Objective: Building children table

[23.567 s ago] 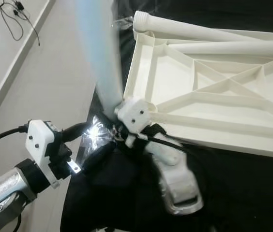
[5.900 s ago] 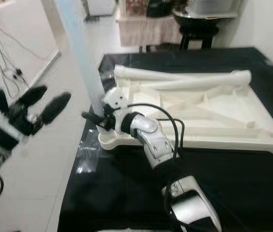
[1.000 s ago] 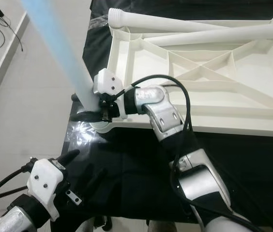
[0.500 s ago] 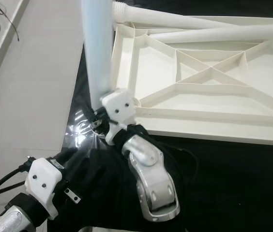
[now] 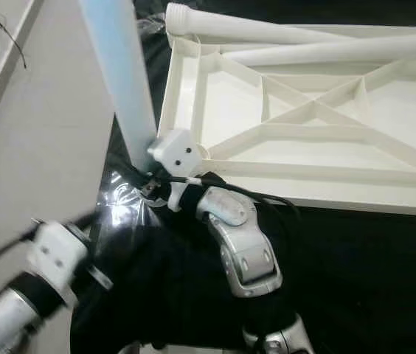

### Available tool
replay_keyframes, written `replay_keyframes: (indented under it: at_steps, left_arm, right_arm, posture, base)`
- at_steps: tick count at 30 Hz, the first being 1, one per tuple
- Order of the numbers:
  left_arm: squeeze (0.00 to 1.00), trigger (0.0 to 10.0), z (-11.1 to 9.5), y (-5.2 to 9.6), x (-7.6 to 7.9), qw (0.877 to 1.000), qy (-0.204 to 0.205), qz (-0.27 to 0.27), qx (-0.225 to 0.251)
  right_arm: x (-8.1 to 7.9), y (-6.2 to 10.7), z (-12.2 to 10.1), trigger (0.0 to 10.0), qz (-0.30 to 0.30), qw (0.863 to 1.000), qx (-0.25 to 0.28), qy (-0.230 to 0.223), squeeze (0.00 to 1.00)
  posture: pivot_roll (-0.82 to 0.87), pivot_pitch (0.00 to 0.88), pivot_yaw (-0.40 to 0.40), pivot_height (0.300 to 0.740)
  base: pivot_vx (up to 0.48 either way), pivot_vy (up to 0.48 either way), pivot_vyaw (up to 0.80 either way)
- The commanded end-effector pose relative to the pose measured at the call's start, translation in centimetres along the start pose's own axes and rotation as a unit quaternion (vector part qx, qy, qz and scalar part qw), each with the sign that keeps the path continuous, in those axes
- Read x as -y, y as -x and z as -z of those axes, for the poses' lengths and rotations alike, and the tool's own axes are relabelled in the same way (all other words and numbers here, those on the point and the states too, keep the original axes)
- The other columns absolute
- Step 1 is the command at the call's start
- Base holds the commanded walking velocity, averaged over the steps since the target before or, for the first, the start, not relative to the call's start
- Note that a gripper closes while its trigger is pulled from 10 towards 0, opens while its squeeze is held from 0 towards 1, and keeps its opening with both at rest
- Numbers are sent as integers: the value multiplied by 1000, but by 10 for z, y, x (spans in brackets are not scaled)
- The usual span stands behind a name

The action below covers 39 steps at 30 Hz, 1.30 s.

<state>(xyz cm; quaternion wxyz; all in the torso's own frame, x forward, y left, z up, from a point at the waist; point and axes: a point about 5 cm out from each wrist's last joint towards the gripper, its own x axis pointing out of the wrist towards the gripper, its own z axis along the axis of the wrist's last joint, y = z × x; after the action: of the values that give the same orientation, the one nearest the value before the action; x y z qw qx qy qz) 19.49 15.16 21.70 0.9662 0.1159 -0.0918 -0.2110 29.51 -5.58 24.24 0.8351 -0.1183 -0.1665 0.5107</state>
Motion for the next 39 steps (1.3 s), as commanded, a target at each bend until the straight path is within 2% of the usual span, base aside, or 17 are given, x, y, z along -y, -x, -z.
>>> replay_keyframes:
  at_steps: [1,2,3,4,8,11,15,18,22,27,31,33,34,35,36,38,39]
  left_arm:
    - [0,10000,-8,3,-18,999,7,-39,13]
    - [0,10000,-8,3,-18,999,7,-39,13]
    - [0,10000,-23,2,-36,997,7,-69,43]
    - [0,10000,-32,3,-46,994,6,-86,64]
    - [0,10000,-42,6,-60,991,4,-105,83]
    - [0,10000,-36,8,-56,992,8,-101,71]
    - [0,10000,-22,12,-31,996,43,-72,35]
    - [0,10000,-22,13,-30,996,48,-70,31]
    - [0,10000,-21,12,-27,996,61,-62,22]
    - [0,10000,-19,14,-24,997,68,-40,6]
    - [0,10000,-19,15,-24,997,68,-34,2]
    - [0,10000,-17,12,-21,997,67,-23,-1]
    - [0,10000,-17,12,-21,997,67,-23,-1]
    - [0,10000,-17,10,-19,997,69,-18,1]
    - [0,10000,-17,10,-19,997,69,-18,1]
    - [0,10000,-18,7,-15,997,72,-12,4]
    - [0,10000,-18,7,-15,997,72,-12,4]
  right_arm:
    - [-7,3,20,10000,-72,997,-23,-25,0]
    - [-7,3,20,10000,-72,997,-23,-25,0]
    - [0,7,24,10000,-115,992,-33,-27,0]
    - [4,10,26,10000,-140,989,-39,-29,0]
    - [19,11,32,10000,-196,977,-52,-58,0]
    - [23,8,34,10000,-213,973,-61,-61,0]
    - [37,0,38,10000,-237,967,-71,-68,0]
    - [39,-1,39,10000,-236,967,-69,-69,0]
    - [38,0,41,10000,-246,965,-66,-67,0]
    - [23,13,47,10000,-272,958,-76,-55,0]
    - [16,18,51,10000,-267,958,-91,-44,0]
    - [1,15,54,10000,-173,975,-133,-50,0]
    - [1,15,54,10000,-173,975,-133,-50,0]
    - [-10,13,54,10000,-93,981,-154,-77,0]
    - [-10,13,54,10000,-93,981,-154,-77,0]
    - [-27,14,50,10000,32,978,-162,-127,0]
    - [-27,14,50,10000,32,978,-162,-127,0]
  posture:
    - [63,270,64,740]
    - [63,270,64,740]
    - [73,263,55,740]
    - [76,261,53,740]
    - [90,276,44,740]
    - [84,292,48,740]
    - [75,331,41,740]
    - [75,331,41,740]
    - [74,347,44,740]
    - [66,394,60,740]
    - [64,404,63,740]
    - [48,410,53,740]
    - [48,410,53,740]
    - [34,417,44,740]
    - [34,417,44,740]
    - [32,418,45,740]
    - [32,418,45,740]
  base:
    - [0,0,0]
    - [0,0,0]
    - [0,0,0]
    - [0,0,0]
    - [0,0,0]
    - [0,0,0]
    - [0,0,0]
    - [0,0,0]
    - [0,0,0]
    - [0,0,0]
    - [0,0,0]
    - [0,0,0]
    - [0,0,0]
    - [0,0,0]
    - [0,0,0]
    - [0,0,0]
    - [0,0,0]
